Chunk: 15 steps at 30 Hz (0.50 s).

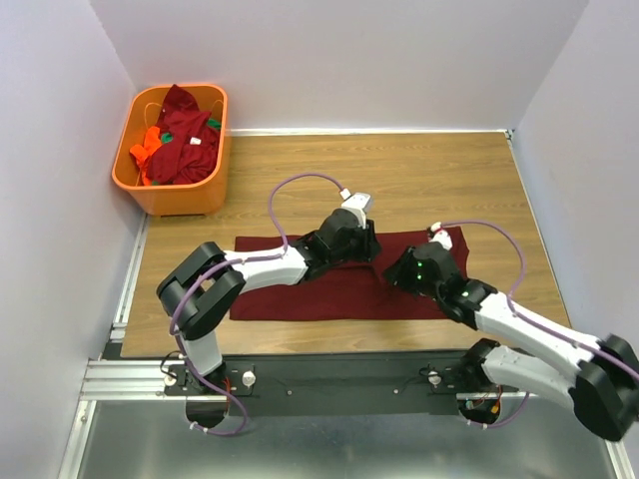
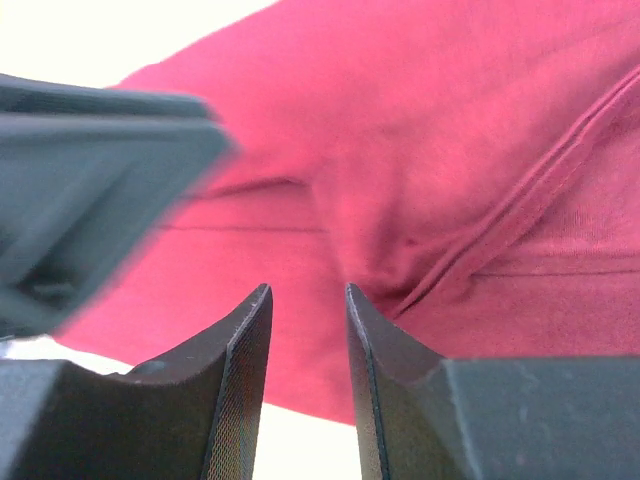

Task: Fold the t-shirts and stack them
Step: Fold the tshirt

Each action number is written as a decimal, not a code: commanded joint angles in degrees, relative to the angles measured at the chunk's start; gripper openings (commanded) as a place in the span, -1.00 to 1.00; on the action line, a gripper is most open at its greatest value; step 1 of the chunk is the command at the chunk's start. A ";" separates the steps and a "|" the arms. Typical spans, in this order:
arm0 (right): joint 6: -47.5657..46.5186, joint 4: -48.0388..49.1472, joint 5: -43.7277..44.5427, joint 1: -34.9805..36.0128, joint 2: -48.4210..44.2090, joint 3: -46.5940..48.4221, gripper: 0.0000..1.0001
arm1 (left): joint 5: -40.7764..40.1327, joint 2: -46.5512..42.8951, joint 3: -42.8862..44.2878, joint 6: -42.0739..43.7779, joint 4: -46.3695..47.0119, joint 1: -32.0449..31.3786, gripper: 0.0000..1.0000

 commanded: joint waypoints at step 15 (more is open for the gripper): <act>-10.76 -21.17 13.99 -17.56 3.63 21.43 -0.12 | 4.18 13.17 14.54 3.39 -3.06 -7.26 -0.07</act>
